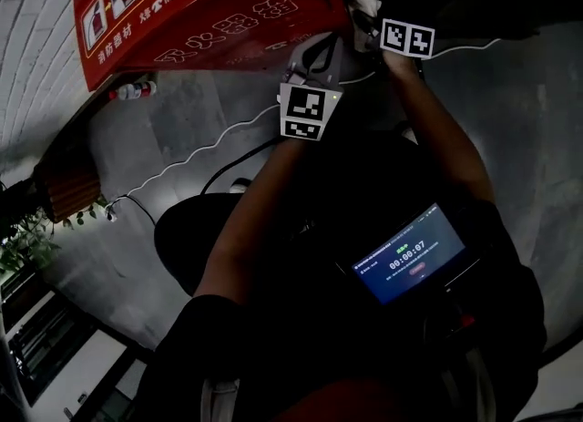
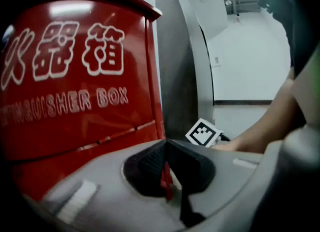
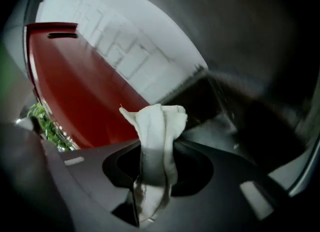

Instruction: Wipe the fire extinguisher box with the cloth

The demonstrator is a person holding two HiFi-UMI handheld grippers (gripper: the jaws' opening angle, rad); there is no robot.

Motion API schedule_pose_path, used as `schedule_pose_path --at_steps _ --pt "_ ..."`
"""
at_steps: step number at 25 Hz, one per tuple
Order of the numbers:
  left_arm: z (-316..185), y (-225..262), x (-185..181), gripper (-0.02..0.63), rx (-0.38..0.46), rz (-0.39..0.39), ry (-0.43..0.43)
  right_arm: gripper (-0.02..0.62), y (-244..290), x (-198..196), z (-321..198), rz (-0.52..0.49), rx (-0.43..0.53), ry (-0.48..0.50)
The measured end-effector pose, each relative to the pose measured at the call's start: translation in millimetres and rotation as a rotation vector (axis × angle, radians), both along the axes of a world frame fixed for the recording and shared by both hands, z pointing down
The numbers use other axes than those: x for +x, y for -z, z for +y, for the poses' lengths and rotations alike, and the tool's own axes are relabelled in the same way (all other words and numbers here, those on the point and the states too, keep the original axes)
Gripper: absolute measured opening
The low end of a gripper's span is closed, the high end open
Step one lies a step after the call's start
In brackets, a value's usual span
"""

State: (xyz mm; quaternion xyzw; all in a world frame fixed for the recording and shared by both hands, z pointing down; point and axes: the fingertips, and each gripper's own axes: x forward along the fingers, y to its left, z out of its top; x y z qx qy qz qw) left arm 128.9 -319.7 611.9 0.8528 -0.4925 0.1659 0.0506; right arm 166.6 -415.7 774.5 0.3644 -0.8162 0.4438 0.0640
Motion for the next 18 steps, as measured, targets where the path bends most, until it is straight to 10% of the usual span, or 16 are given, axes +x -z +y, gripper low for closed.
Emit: schedule_pose_path --at_steps 18 --pt "57.2 333.0 -52.7 0.003 0.348 0.099 0.047 0.12 471.4 46.3 66.2 0.11 0.741 -0.126"
